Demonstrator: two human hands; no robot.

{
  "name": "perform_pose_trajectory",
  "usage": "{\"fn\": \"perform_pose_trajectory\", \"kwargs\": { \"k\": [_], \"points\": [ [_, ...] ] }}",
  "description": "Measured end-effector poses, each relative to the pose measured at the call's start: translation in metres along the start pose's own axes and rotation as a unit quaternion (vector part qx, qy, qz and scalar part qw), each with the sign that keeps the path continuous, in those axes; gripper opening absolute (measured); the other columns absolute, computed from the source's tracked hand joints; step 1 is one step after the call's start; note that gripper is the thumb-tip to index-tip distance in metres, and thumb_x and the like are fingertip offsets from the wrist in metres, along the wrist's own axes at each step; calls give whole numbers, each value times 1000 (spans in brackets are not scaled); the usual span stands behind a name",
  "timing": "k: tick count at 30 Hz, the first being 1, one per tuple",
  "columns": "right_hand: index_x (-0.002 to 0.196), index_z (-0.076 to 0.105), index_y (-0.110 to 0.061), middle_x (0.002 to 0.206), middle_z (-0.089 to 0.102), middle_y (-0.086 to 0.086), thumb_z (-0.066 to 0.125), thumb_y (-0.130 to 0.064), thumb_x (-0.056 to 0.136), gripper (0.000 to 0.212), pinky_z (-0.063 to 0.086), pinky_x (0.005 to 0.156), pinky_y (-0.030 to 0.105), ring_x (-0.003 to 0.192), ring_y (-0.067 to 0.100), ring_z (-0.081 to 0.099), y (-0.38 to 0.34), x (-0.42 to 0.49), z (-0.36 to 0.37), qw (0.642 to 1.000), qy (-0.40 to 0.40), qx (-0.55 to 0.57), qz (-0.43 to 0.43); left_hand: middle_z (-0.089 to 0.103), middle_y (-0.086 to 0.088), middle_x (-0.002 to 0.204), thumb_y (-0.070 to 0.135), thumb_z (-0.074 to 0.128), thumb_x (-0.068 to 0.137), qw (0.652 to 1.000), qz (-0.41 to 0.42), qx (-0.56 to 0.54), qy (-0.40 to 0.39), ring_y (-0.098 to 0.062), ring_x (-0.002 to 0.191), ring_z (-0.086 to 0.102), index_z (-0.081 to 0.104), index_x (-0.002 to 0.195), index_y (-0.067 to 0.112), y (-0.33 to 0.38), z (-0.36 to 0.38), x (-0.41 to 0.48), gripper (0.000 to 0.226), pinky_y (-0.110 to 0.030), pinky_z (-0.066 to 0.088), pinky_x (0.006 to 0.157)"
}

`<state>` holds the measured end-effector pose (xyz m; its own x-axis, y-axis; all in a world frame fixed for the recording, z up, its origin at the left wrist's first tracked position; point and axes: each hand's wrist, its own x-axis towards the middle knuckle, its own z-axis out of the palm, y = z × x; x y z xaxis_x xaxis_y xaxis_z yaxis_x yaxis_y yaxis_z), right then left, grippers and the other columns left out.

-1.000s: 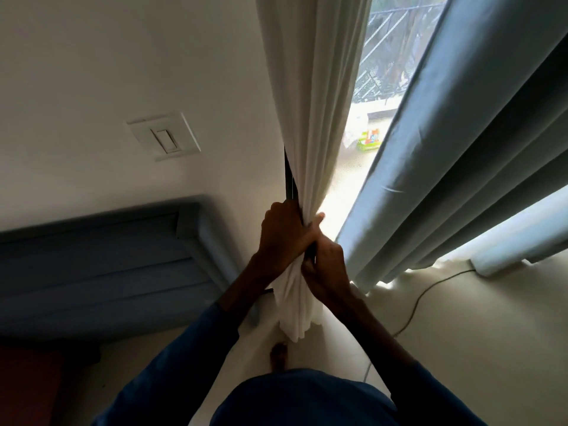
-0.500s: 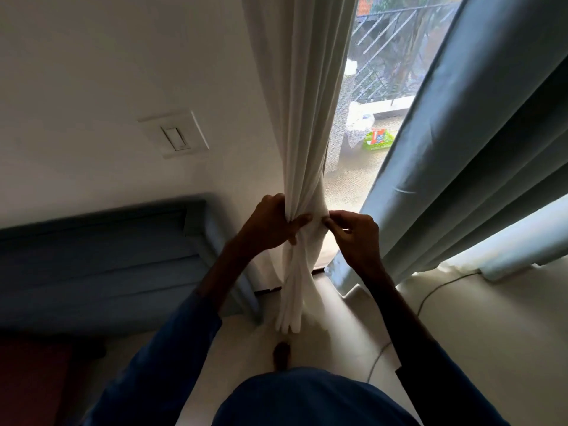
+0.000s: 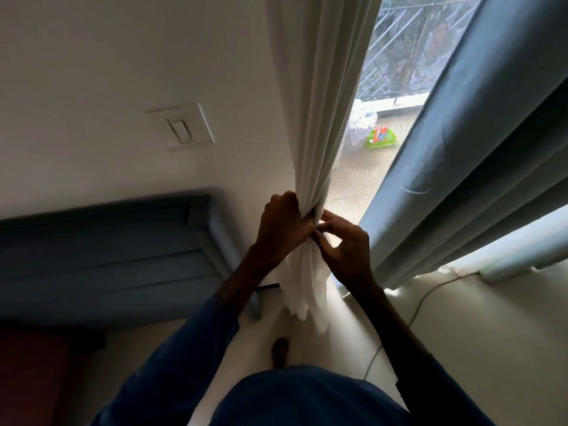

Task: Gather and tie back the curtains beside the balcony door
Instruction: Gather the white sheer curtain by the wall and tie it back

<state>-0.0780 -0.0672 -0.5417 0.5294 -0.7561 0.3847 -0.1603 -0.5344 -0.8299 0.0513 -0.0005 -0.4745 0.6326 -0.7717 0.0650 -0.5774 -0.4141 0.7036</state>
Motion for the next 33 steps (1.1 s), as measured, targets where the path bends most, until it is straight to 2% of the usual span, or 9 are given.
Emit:
{"fn": "perform_pose_trajectory", "kwargs": {
  "k": [5, 11, 13, 16, 19, 22, 25, 29, 33],
  "points": [
    [84, 71, -14, 79, 72, -9, 84, -17, 79, 15, 52, 72, 22, 75, 5, 68, -3, -3, 2, 997, -45, 43, 48, 69, -12, 85, 48, 73, 77, 999, -27, 15, 8, -30, 73, 70, 66, 98, 5, 3, -2, -3, 48, -41, 61, 71],
    [120, 43, -38, 98, 76, 0, 85, -25, 78, 61, 50, 69, 15, 79, -1, 70, -8, -4, 8, 994, -50, 57, 83, 68, -11, 94, 45, 71, 82, 998, -44, 35, 22, -30, 84, 69, 64, 102, 6, 9, 0, -6, 44, -37, 57, 77],
    [134, 41, -24, 89, 75, -3, 82, -22, 81, 67, 44, 66, 7, 76, -8, 66, -8, -3, 10, 994, -56, 45, 86, 67, -10, 95, 42, 71, 82, 998, -57, 22, 26, -28, 86, 68, 64, 103, 7, 10, 3, -6, 42, -38, 58, 80],
    [101, 61, -12, 71, 61, -7, 65, -43, 83, 35, 34, 56, 15, 61, -3, 56, -3, 2, 14, 997, -68, -22, 38, 65, -12, 104, 37, 71, 81, 996, -77, 21, 33, -29, 96, 64, 62, 110, 6, 13, 9, -8, 43, -36, 53, 83],
    [77, 52, -16, 64, 52, -7, 55, -47, 81, 31, 30, 52, 10, 52, -2, 49, 4, 7, 14, 993, -98, -65, 23, 68, -12, 99, 31, 70, 78, 995, -90, -3, 30, -31, 91, 67, 64, 103, 6, 14, 9, -8, 36, -37, 57, 80],
    [82, 57, -7, 68, 54, -4, 68, -16, 84, 14, 27, 51, 19, 55, 8, 44, 11, 8, 19, 986, -140, -84, 44, 68, -12, 84, 31, 68, 72, 990, -126, -49, 26, -31, 71, 70, 65, 90, 6, 14, 9, -5, 32, -40, 62, 65],
    [86, 61, 2, 69, 60, 6, 63, 4, 81, 6, 27, 53, 17, 62, 18, 47, 19, 3, 27, 986, -123, -91, 68, 69, -11, 76, 35, 67, 68, 991, -118, -65, 20, -28, 60, 70, 66, 87, 5, 11, 13, -6, 35, -39, 61, 55],
    [86, 62, -1, 70, 65, 9, 55, -8, 77, 13, 29, 52, 15, 63, 15, 48, 22, 4, 31, 985, -116, -101, 76, 71, -6, 70, 38, 72, 72, 996, -76, -53, -4, -17, 52, 69, 69, 86, 6, 9, 10, -5, 36, -28, 60, 53],
    [85, 65, -3, 73, 66, 2, 40, -24, 77, 34, 33, 51, 5, 66, 28, 67, 23, 13, 23, 983, -149, -89, 60, 72, -1, 65, 29, 78, 77, 998, -9, -9, -68, -1, 46, 63, 74, 80, 8, 6, -2, -6, 22, -16, 54, 56]
  ]
}}
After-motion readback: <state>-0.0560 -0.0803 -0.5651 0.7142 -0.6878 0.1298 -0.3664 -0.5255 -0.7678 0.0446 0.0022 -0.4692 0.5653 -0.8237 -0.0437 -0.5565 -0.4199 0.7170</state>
